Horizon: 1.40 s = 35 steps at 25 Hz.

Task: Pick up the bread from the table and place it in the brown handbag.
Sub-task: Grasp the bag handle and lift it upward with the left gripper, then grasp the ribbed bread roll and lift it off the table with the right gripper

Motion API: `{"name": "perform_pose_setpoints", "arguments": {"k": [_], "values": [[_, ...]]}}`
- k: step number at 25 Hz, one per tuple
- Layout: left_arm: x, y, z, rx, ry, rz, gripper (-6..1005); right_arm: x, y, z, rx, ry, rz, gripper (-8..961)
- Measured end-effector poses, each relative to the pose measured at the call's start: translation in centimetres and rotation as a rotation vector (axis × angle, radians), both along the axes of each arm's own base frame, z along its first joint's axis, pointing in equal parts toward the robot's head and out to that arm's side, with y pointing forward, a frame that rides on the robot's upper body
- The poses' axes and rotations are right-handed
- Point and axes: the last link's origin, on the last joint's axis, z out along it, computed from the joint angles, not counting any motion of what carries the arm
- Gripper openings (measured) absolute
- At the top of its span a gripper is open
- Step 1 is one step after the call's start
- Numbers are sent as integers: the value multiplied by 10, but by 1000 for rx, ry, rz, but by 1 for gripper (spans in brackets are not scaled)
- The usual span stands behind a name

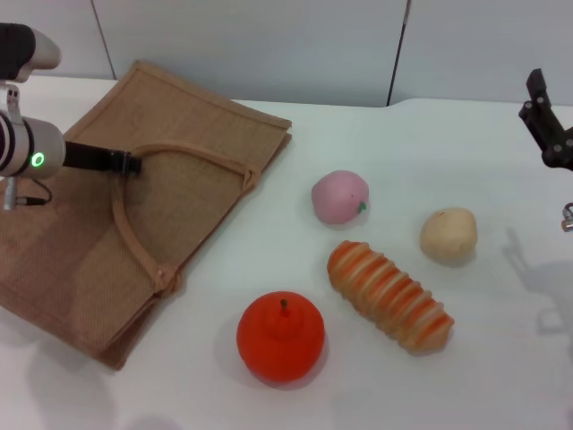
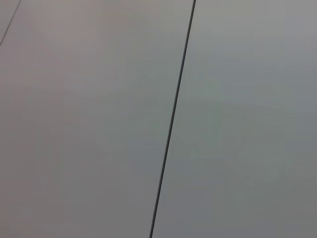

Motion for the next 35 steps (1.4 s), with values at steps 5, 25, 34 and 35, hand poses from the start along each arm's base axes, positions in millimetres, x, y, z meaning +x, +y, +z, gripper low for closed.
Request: {"name": "perform_pose_setpoints", "arguments": {"k": [5, 25, 34, 35], "values": [[1, 2, -4, 1, 7, -4, 313, 0, 0, 0, 0, 0, 1, 891], [2, 3, -3, 26, -1, 6, 146, 2, -1, 0, 1, -2, -5, 891], [-2, -5, 6, 139, -175, -64, 131, 0, 2, -7, -50, 7, -29, 891], [-3, -9, 11, 162, -215, -89, 130, -3, 4, -10, -71, 12, -35, 891]]}}
